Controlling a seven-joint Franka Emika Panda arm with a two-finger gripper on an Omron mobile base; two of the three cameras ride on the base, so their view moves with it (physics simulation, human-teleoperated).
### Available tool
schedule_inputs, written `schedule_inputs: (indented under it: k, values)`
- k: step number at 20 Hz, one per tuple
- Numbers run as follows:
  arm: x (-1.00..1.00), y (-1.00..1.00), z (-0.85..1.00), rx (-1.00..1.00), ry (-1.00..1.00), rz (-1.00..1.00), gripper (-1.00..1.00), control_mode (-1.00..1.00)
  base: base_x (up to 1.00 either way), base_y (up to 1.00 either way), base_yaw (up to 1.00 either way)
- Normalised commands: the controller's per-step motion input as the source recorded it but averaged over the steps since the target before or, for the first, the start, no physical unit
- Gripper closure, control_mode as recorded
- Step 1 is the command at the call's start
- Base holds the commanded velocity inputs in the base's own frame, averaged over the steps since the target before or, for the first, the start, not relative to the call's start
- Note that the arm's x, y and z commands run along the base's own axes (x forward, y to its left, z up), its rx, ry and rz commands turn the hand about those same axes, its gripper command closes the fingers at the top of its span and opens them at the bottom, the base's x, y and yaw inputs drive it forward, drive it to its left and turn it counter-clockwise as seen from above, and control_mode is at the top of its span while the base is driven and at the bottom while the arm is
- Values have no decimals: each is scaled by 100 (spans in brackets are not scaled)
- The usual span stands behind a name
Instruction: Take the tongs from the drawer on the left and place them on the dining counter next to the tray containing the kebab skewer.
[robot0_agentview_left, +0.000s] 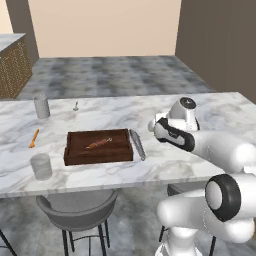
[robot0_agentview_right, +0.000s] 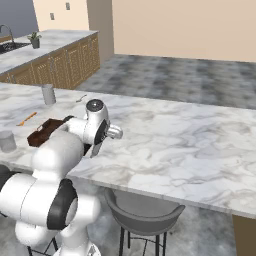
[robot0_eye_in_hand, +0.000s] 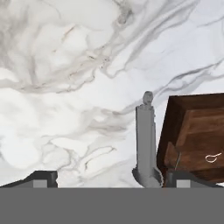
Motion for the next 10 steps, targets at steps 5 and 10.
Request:
schedule_inputs:
  k: [5,10]
  values:
    - [-57,0,100,0,0,0,-100,-100,0,0,0]
    - [-76,0,95,0,-2,0,-100,-100,0,0,0]
